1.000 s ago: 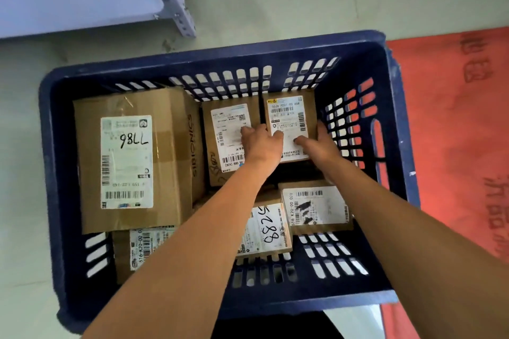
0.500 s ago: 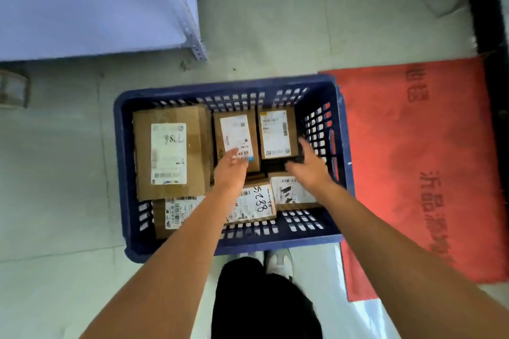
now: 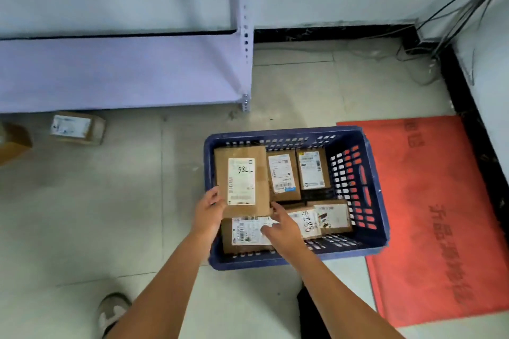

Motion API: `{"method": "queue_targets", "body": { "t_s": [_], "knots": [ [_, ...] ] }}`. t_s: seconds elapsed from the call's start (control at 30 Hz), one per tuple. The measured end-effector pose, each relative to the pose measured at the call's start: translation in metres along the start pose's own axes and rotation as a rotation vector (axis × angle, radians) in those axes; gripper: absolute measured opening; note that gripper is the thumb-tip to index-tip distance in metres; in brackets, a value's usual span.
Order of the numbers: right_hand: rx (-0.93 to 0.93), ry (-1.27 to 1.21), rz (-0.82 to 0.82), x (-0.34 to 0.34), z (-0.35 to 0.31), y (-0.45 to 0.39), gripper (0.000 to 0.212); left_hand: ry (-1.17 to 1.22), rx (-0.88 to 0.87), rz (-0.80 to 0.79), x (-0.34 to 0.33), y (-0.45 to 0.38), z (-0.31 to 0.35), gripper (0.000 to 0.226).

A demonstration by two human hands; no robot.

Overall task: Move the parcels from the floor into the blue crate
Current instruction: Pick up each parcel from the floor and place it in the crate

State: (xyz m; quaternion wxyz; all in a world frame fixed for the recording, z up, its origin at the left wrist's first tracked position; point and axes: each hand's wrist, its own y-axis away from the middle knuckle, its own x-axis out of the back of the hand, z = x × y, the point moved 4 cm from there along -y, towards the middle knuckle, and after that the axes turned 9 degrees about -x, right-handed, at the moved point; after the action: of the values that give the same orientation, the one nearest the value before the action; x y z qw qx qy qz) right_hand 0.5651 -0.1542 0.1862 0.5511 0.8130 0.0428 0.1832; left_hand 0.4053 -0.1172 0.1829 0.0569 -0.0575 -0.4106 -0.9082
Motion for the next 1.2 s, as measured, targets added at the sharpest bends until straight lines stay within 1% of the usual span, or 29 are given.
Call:
{"method": "queue_targets", "body": {
  "t_s": [0.07,0.13,0.23,0.37,0.53,0.67,0.8,0.9,1.07,1.2],
  "knots": [
    [0.004,-0.008,0.055,-0.044,-0.018,0.012,0.064,0.03,-0.011,0.04,0.062,-0.001,-0.001,0.044],
    [-0.007,-0.019,0.072,-0.096,-0.041,0.028,0.059,0.02,-0.014,0.105,0.133,0.001,-0.002,0.045],
    [0.003,-0.029,0.004,-0.17,-0.08,0.067,0.065,0.014,0.026,0.151,0.228,0.011,-0.002,0.044],
    [0.016,-0.016,-0.044,-0.25,-0.123,0.106,0.067,-0.072,-0.022,0.13,0.319,0.024,0.005,0.04],
    [0.018,-0.072,-0.086,-0.319,-0.154,0.117,0.065,-0.103,-0.001,0.095,0.383,0.016,0.003,0.044],
    [0.026,-0.063,-0.124,-0.356,-0.176,0.106,0.065,-0.105,0.011,0.119,0.424,-0.004,-0.003,0.044],
    [0.075,-0.063,-0.11,-0.385,-0.196,0.085,0.064,-0.07,-0.014,0.146,0.463,-0.033,-0.011,0.043],
    [0.059,-0.052,-0.141,-0.416,-0.207,0.078,0.064,-0.061,0.006,0.163,0.498,-0.048,-0.023,0.041],
    [0.042,-0.042,-0.151,-0.488,-0.23,0.06,0.064,-0.061,0.053,0.162,0.572,-0.084,-0.048,0.043],
    [0.029,-0.071,-0.141,-0.56,-0.255,0.052,0.063,-0.089,0.091,0.149,0.651,-0.112,-0.066,0.044]
  ]
}}
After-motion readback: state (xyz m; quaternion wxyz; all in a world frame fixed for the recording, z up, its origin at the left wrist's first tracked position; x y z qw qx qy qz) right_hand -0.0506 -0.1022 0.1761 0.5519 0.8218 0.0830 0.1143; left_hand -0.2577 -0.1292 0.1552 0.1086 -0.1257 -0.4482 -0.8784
